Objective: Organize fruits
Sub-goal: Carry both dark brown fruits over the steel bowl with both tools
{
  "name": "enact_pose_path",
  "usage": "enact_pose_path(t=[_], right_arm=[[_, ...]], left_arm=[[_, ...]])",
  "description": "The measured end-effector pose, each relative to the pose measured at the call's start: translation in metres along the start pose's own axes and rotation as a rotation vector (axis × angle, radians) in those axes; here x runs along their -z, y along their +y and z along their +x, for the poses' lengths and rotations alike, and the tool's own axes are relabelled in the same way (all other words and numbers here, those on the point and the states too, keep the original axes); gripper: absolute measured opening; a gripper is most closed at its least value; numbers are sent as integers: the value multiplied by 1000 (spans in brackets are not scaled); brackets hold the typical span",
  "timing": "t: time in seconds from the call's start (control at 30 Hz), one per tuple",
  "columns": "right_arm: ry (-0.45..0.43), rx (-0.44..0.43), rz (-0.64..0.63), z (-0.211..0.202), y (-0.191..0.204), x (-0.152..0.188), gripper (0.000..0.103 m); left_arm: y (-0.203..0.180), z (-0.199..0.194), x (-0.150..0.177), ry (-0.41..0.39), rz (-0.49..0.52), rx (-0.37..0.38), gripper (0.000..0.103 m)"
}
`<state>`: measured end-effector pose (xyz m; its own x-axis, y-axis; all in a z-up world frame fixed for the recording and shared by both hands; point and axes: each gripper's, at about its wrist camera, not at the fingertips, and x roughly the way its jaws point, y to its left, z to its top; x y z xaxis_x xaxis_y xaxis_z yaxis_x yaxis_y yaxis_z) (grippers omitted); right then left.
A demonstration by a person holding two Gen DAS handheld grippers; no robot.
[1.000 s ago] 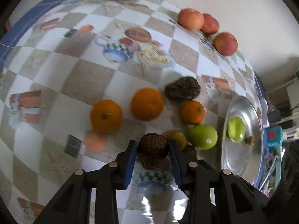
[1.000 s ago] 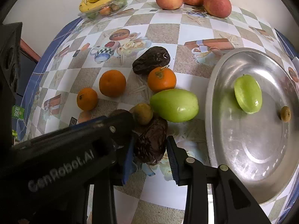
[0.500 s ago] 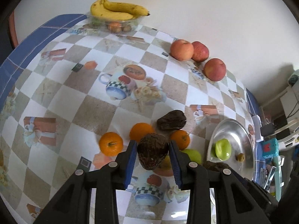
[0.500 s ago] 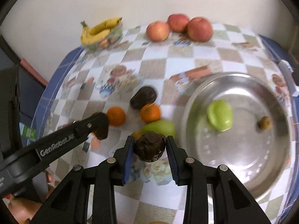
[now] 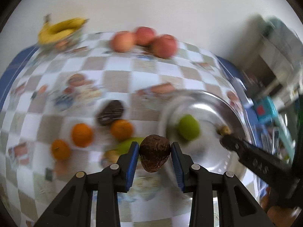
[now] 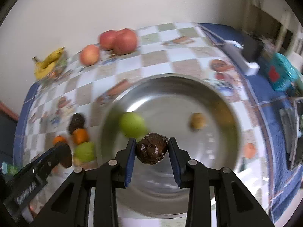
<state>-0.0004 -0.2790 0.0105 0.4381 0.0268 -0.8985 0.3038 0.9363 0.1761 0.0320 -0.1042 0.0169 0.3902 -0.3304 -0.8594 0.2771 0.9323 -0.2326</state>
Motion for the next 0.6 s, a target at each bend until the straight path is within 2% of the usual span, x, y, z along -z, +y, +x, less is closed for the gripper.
enact_pose_path(t=[0.13, 0.27, 0.47, 0.6], right_arm=[[-13, 0, 46, -4, -19, -3, 36], [-11, 0, 46, -2, -22, -5, 36], [30, -3, 55, 16, -24, 0, 36], [53, -11, 64, 25, -27, 3, 37]], left_arm=[[-39, 14, 3, -1, 122, 12, 37], [-55, 27, 7, 13, 172, 22, 37], [-57, 48, 12, 56, 185, 11, 37], [-51, 60, 15, 103, 145, 26, 38]])
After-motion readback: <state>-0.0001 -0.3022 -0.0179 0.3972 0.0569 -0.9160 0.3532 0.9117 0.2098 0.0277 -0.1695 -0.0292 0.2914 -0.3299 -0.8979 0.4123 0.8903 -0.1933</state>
